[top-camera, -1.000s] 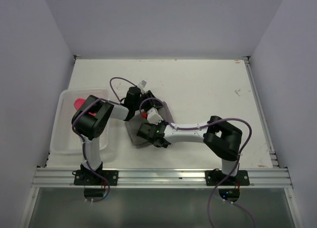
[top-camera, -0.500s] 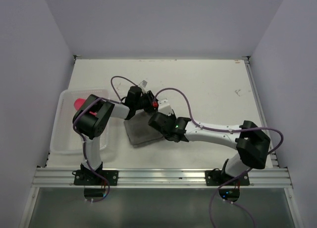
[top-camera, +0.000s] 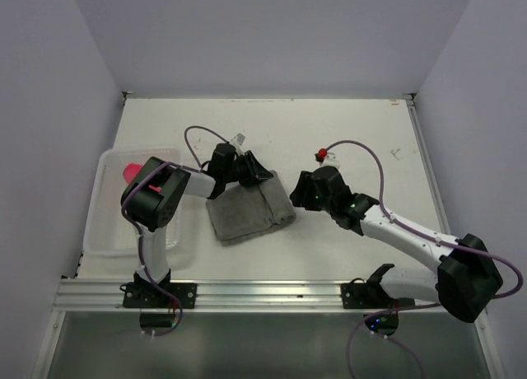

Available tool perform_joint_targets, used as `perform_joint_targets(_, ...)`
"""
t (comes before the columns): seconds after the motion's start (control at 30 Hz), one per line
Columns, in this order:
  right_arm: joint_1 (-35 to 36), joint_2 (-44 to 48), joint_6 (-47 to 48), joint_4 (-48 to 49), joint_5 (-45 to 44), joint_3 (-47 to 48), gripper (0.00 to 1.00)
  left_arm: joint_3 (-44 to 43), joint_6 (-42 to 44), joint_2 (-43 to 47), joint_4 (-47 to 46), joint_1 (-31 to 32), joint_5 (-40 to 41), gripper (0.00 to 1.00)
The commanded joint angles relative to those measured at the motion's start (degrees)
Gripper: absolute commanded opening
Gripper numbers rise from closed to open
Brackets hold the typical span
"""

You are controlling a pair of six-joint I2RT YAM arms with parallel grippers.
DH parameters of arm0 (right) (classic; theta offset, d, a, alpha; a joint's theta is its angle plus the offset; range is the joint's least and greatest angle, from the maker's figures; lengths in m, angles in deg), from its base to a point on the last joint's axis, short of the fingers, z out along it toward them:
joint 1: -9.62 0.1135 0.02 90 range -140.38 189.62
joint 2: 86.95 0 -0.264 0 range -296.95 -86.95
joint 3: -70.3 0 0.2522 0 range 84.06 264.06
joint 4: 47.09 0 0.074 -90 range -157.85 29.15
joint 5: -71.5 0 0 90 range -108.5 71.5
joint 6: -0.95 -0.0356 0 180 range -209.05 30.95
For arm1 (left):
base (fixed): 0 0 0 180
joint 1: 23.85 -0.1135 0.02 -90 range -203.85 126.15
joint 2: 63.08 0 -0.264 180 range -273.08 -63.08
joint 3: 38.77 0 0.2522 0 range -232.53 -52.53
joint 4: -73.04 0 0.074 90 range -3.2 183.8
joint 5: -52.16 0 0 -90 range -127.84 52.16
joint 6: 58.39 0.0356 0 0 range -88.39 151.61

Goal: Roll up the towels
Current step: Roll the towel

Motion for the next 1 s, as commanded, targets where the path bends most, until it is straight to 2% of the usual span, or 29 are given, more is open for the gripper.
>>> perform_joint_targets(0.0, -5.5, 0.7, -8.7, 12.7, 15.1, -5.0, 0.54, 1.5, 4.6, -3.0, 10.9, -1.1, 5.2, 0.36)
perform_joint_targets(0.1, -8.0, -0.6, -11.2, 16.9, 18.7, -8.0, 0.54, 1.7, 4.6, -2.9, 11.0, -1.3, 5.2, 0.36)
perform_joint_targets(0.4, -8.4, -7.0, -14.3, 24.5, 25.2, -10.0, 0.54, 1.7, 4.2, -3.1, 10.5, -1.3, 5.5, 0.36)
perform_joint_targets(0.73, -8.3, -13.0, -14.1, 25.9, 28.0, -8.4, 0.54, 2.3, 3.4, -2.8, 9.6, -1.3, 5.7, 0.36)
perform_joint_targets(0.97, -7.8, -15.7, -11.0, 24.6, 26.0, -8.3, 0.57, 2.9, 2.7, -2.9, 8.6, -1.3, 5.7, 0.36)
